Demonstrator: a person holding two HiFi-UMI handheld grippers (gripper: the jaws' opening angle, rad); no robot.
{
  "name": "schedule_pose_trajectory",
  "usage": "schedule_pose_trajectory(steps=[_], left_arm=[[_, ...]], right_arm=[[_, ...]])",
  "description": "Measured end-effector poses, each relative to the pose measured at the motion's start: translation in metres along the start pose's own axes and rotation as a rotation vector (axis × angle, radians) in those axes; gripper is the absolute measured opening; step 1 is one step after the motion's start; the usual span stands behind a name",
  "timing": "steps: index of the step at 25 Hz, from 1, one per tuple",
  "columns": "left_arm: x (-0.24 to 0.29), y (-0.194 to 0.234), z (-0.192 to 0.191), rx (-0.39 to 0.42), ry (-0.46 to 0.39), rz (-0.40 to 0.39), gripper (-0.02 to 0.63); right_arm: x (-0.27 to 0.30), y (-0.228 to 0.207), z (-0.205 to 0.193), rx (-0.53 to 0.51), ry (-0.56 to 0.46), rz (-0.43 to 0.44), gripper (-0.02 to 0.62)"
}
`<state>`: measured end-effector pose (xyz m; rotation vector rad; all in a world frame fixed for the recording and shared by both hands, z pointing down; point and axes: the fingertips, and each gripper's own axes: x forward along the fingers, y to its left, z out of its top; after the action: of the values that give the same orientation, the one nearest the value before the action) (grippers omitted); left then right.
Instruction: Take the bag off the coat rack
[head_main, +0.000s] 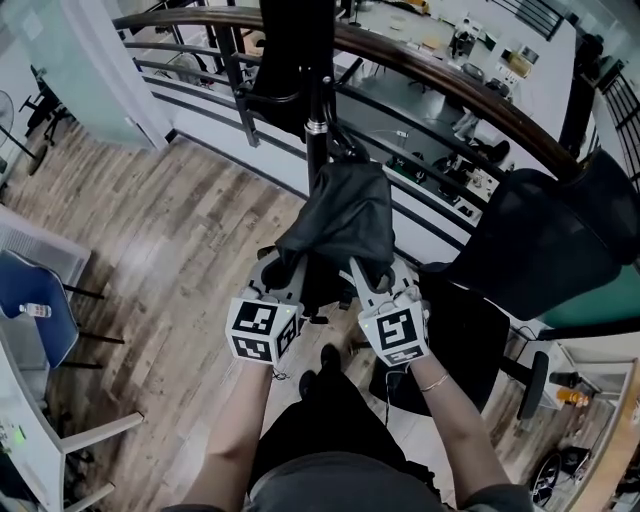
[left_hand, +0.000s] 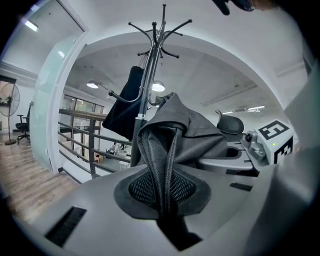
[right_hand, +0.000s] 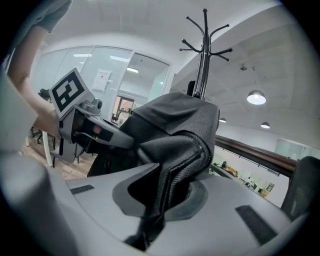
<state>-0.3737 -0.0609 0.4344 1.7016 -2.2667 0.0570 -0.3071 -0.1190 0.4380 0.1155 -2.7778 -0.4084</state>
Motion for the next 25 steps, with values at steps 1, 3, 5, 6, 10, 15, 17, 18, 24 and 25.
schedule_pose_trajectory(steps=[1,3,5,6,10,15,17,18,24,25], left_arm=[[-0.003,-0.001,0.002,-0.002,-0.006,-0.001,0.055],[-0.008,-0.004,0.004,-0.006,-0.014,-0.004,0.055],[-0.012,-0.007,0.004,-0.008,-0.016,-0.007,0.055],[-0.014,-0.008,0.004,-0.008,-0.017,-0.008,0.055],[-0.024,-0.013,0.003,-0.009,-0.019,-0.017,0.055],[-0.035,-0.018,-0.001,-0.009,-0.019,-0.027,0.055],[-0.039,-0.020,-0.001,-0.006,-0.021,-0.033,0.055],[-0.041,-0.022,0.000,-0.004,-0.022,-0.036,0.055],[-0.055,-0.033,0.003,0.013,-0.026,-0.066,0.055],[-0.057,-0.036,0.004,0.017,-0.028,-0.071,0.055]], right_arm=[[-0.003,0.001,0.002,-0.004,-0.002,-0.002,0.031],[-0.007,0.003,0.005,-0.007,-0.004,-0.004,0.031],[-0.012,0.006,0.006,-0.008,-0.002,-0.007,0.031],[-0.014,0.007,0.006,-0.007,0.000,-0.008,0.031],[-0.023,0.015,0.007,-0.005,0.002,-0.013,0.029],[-0.033,0.024,0.008,-0.006,0.005,-0.023,0.029],[-0.037,0.027,0.008,-0.006,0.005,-0.031,0.029],[-0.039,0.029,0.009,-0.005,0.005,-0.035,0.029],[-0.057,0.036,0.014,0.013,0.007,-0.066,0.029],[-0.061,0.036,0.015,0.013,0.006,-0.074,0.029]])
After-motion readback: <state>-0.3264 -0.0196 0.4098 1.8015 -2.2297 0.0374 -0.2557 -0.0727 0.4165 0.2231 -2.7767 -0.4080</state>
